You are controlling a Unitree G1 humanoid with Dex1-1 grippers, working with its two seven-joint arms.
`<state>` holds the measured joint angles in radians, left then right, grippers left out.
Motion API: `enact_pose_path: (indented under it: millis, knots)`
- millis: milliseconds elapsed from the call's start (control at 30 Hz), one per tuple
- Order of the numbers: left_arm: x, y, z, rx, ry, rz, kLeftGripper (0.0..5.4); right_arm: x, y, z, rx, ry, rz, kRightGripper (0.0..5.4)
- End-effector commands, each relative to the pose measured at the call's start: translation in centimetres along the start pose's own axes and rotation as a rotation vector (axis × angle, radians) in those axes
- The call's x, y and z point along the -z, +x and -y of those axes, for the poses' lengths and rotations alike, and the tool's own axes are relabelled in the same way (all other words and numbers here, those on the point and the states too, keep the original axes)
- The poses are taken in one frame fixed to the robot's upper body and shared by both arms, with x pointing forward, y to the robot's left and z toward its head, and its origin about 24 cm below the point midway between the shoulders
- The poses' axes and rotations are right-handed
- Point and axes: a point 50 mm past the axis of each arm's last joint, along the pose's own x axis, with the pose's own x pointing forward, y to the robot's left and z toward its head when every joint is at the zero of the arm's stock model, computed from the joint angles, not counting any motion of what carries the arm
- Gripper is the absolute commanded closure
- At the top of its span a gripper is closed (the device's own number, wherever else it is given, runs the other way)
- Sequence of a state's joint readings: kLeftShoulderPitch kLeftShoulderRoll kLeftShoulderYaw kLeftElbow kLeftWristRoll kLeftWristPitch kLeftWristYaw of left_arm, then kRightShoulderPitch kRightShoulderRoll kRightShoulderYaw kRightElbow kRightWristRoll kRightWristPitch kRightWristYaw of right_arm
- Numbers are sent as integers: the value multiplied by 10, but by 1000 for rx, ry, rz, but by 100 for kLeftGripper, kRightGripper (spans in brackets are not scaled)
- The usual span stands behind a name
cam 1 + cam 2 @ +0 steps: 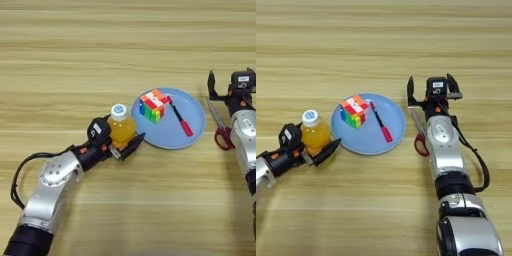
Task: Move the objects on the table
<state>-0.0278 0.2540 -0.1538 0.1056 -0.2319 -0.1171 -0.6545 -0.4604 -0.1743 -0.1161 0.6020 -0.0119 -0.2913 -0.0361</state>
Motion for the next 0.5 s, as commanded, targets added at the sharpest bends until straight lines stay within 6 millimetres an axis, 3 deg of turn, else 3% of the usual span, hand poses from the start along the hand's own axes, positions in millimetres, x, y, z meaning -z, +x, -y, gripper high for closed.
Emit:
enact_pose_path:
  millis: [33, 267, 500]
  knots:
    - [-5, 1, -11, -54, 15, 21, 139, -7, 4, -1, -4, 0, 23, 0]
    - [-6, 1, -22, -131, 25, 35, 200, -6, 4, -2, -4, -1, 22, 0]
    - [-4, -3, -59, -374, 73, 10, 203, -6, 4, -3, -5, 0, 23, 0]
